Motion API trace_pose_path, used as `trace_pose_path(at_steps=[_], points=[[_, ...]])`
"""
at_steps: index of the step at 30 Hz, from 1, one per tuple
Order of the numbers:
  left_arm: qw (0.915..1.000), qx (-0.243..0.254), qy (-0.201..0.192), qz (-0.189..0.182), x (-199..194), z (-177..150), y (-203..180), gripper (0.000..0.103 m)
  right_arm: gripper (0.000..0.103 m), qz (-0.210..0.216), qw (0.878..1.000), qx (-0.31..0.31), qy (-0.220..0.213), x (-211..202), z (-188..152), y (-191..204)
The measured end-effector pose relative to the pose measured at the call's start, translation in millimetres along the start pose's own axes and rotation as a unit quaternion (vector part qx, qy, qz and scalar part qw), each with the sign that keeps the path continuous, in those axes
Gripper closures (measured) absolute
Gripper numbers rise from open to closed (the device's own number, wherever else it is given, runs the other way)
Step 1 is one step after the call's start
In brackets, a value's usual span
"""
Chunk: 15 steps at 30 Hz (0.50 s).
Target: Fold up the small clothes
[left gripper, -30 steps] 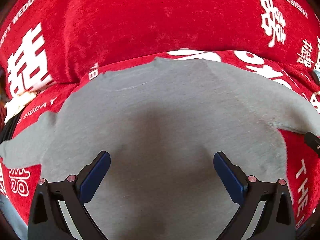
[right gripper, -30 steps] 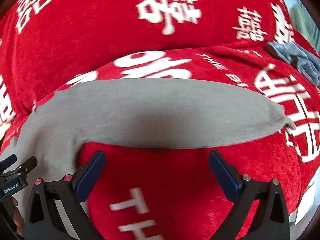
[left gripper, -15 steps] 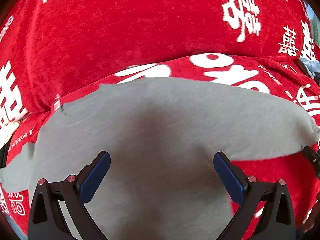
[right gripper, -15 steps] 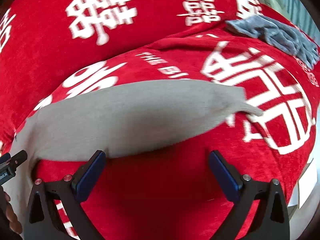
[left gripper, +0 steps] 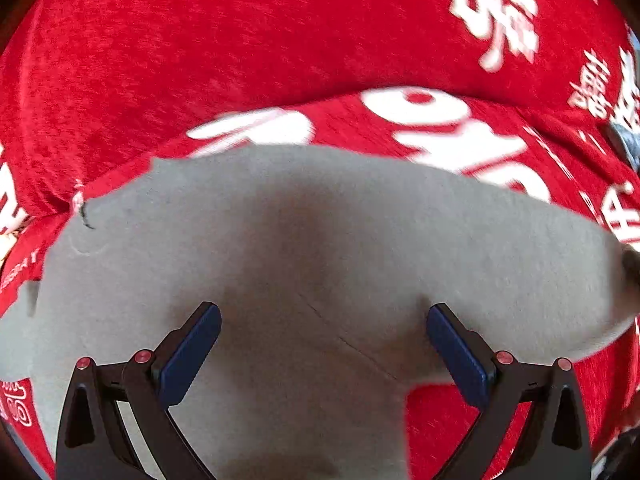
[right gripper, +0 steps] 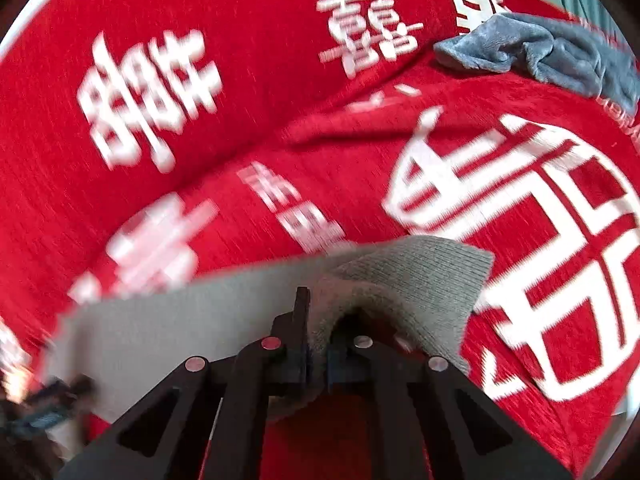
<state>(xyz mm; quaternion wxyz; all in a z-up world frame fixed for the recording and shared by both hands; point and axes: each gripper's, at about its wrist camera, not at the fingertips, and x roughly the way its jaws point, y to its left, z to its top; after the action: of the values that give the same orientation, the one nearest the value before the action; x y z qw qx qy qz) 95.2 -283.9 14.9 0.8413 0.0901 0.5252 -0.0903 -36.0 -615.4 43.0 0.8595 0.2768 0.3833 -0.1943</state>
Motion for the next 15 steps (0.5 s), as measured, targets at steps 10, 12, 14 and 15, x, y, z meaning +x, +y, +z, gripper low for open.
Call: trace_pose_path(at_steps=[10,12,14,15], points=[[0.9926,-0.098,0.050,0.051,41,29,53,0.000,0.097,-0.011,0.999,0.005,-0.041,-15,0,-6],[0.9936,-0.091,0.044,0.050,36,26,44,0.000,0.097,-0.018,0.999,0.008,-0.033,-13,-3,-7],[0.9962,-0.072,0.044,0.021,30,13,31,0.000,0.097,-0.024,0.999,-0.003,-0.034,-17,-2,-2],[0.9971,-0.064,0.039,0.016,26,5,27,0.000,0.097,-0.027,0.999,-0.008,-0.036,-20,-1,2]])
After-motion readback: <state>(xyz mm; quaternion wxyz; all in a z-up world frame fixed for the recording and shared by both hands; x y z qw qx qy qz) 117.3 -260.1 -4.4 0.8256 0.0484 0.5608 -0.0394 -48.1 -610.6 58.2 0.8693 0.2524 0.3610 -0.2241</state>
